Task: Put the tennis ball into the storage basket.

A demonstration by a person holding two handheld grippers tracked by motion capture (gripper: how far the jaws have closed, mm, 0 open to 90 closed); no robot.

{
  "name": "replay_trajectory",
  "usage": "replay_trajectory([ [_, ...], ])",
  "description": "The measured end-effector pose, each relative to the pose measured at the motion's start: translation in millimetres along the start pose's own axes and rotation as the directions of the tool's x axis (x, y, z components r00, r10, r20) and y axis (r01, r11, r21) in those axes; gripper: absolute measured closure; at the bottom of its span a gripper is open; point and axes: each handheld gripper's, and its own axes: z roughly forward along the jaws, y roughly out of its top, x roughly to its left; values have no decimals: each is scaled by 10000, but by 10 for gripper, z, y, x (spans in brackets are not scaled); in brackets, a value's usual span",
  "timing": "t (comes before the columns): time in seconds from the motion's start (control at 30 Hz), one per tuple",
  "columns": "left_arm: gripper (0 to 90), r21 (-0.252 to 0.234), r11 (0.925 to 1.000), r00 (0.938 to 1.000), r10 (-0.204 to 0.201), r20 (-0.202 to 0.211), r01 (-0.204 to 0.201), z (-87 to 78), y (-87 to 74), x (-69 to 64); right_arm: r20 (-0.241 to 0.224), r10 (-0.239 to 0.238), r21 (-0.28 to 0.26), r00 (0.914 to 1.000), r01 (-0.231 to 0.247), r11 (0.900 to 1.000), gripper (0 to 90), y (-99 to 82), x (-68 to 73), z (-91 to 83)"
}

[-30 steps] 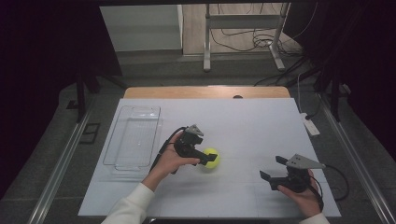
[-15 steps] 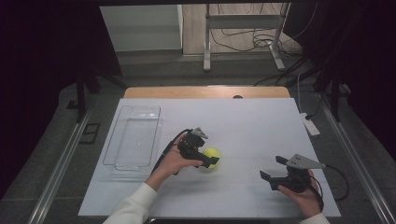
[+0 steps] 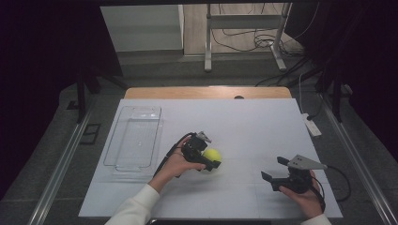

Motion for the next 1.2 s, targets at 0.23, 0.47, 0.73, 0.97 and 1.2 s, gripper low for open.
replay_trajectory([
  [0.23, 90, 216, 9997, 9998, 147, -131, -144, 55, -15, -14, 2, 1, -3, 10000, -1, 10000, 108, 0, 0, 0],
  [0.47, 258, 216, 9997, 9994, 140, -318, -134, 62, -24, -35, 11, 2, -8, 10000, -2, 10000, 108, -1, -6, -1],
  [0.73, 268, 272, 9989, 9974, 396, -604, -380, 50, -16, -85, 38, 10, -12, 10000, -10, 10000, 110, -1, -3, -3],
  [0.97, 269, -19, 9993, 9975, 380, -589, -382, -30, -6, -84, 67, 19, 3, 10000, -19, 10000, 110, -2, -3, -2],
  [1.2, 270, -608, 9969, 9976, 471, -510, -502, -181, -13, -110, 18, -42, -13, 10000, 42, 10000, 110, 5, 1, -1],
])
